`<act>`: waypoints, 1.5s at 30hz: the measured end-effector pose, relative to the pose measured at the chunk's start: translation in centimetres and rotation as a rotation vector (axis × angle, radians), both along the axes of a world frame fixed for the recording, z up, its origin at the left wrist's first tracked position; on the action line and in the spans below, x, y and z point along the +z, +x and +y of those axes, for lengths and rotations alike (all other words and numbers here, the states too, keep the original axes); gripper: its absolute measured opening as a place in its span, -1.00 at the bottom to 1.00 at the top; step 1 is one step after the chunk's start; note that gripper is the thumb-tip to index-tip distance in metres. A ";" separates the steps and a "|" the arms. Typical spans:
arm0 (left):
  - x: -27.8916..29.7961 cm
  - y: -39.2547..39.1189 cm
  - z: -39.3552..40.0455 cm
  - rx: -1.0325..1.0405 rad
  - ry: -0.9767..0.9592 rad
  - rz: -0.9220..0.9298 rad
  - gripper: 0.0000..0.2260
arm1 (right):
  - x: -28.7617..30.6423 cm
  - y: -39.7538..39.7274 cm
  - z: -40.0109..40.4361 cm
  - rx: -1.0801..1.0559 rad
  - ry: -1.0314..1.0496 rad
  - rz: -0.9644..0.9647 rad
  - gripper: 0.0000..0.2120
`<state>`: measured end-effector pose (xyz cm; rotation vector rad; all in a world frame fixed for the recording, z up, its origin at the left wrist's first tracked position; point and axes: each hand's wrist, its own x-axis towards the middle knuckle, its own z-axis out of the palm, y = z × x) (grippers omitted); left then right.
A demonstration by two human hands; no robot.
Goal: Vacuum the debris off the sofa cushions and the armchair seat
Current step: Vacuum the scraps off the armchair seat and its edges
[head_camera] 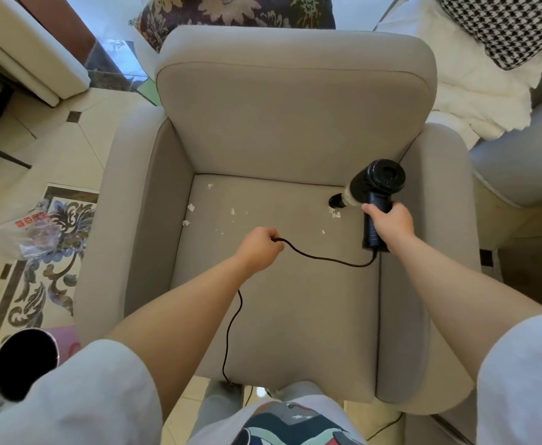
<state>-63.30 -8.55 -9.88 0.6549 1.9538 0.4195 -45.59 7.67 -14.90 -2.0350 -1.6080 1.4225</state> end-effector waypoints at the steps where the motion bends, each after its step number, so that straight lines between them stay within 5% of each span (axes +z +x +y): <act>1: 0.0 -0.2 -0.2 0.007 -0.001 0.001 -0.90 | -0.1 -0.5 0.0 0.018 -0.006 -0.006 -0.53; 11: -0.4 -0.9 -1.0 0.030 -0.016 -0.011 -0.75 | -0.2 -1.4 0.2 0.071 -0.061 -0.083 -0.49; 24: 0.0 -0.4 -1.2 0.008 -0.007 -0.020 -0.92 | 0.3 0.2 -0.5 0.046 -0.081 -0.129 -0.48; 38: 0.8 -0.4 -2.4 0.010 -0.005 -0.011 -0.89 | 1.6 1.1 -1.3 -0.173 -0.080 0.054 -0.49; 45: 0.7 0.1 -2.8 0.022 -0.005 -0.040 -0.82 | 1.1 1.9 -2.1 -0.106 -0.111 -0.041 -0.49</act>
